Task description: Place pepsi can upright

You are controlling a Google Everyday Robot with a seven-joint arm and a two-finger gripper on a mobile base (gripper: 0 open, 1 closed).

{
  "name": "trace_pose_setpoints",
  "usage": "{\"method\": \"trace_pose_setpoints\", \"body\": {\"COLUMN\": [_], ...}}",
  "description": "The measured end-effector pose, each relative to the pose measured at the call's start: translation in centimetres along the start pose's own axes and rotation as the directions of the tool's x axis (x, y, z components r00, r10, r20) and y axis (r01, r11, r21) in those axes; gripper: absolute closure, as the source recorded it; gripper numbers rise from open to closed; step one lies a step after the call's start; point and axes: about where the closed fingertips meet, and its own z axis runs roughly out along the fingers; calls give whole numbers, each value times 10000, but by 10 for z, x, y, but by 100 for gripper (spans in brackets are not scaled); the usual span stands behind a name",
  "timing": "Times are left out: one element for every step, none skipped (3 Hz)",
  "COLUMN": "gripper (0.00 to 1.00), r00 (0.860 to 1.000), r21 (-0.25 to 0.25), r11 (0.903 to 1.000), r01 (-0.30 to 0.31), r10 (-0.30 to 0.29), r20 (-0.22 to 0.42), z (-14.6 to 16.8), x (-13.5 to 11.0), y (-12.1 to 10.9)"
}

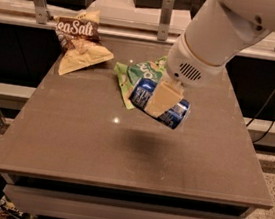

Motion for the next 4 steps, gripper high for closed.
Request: {"method": "trace_pose_setpoints", "body": {"gripper": [100,100,100,100], "r00": [9946,9773,9498,9166], "r21": [-131,-256,-320,-299], "r11": [9995,9992,9994,9995], "r01": [275,316,133,-60], "r10": [-260,-255,-26,175], "r20": [1001,2104,3128,3994], "z": [-13,-17,-14,-12], "x": [-2,-3,-2,0], "y": [-8,-8,-4,1]}}
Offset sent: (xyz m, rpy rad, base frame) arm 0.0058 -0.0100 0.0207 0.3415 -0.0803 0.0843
